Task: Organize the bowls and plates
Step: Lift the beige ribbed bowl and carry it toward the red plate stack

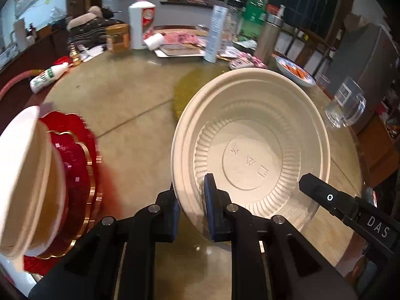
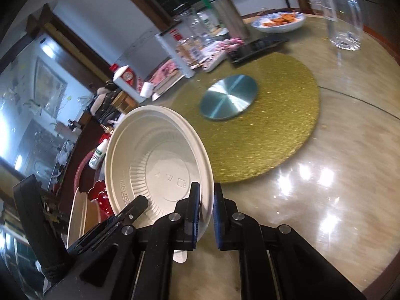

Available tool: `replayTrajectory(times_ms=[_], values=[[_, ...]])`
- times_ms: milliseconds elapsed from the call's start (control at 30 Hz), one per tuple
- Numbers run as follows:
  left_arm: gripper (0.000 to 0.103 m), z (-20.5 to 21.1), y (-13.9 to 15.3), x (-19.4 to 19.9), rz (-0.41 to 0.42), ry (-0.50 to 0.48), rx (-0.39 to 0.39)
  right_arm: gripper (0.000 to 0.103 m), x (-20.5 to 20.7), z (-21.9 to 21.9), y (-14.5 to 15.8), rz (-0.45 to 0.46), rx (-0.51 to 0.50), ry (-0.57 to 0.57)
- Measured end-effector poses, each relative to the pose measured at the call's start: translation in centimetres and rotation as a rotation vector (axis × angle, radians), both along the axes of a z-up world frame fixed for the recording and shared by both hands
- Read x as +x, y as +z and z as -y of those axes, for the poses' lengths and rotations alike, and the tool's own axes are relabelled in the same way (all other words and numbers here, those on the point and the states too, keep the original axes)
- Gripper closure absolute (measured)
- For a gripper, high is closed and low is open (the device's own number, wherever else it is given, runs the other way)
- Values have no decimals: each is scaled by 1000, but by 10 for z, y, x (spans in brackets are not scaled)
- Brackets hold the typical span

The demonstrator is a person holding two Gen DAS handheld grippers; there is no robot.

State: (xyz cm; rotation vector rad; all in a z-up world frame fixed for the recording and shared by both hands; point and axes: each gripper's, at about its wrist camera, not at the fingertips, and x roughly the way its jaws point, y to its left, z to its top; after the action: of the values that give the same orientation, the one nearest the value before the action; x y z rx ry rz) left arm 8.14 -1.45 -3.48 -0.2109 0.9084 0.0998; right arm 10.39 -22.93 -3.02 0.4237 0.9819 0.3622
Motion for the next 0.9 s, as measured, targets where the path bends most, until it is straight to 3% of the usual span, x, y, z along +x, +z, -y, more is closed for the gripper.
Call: replayTrajectory(times_ms=[300, 900], values=[[87, -28, -1, -9, 10, 87, 10, 93, 8, -38, 1, 62, -12, 107], [87, -32, 7, -25, 43, 76, 42, 92, -2, -52, -1, 119, -35, 155]])
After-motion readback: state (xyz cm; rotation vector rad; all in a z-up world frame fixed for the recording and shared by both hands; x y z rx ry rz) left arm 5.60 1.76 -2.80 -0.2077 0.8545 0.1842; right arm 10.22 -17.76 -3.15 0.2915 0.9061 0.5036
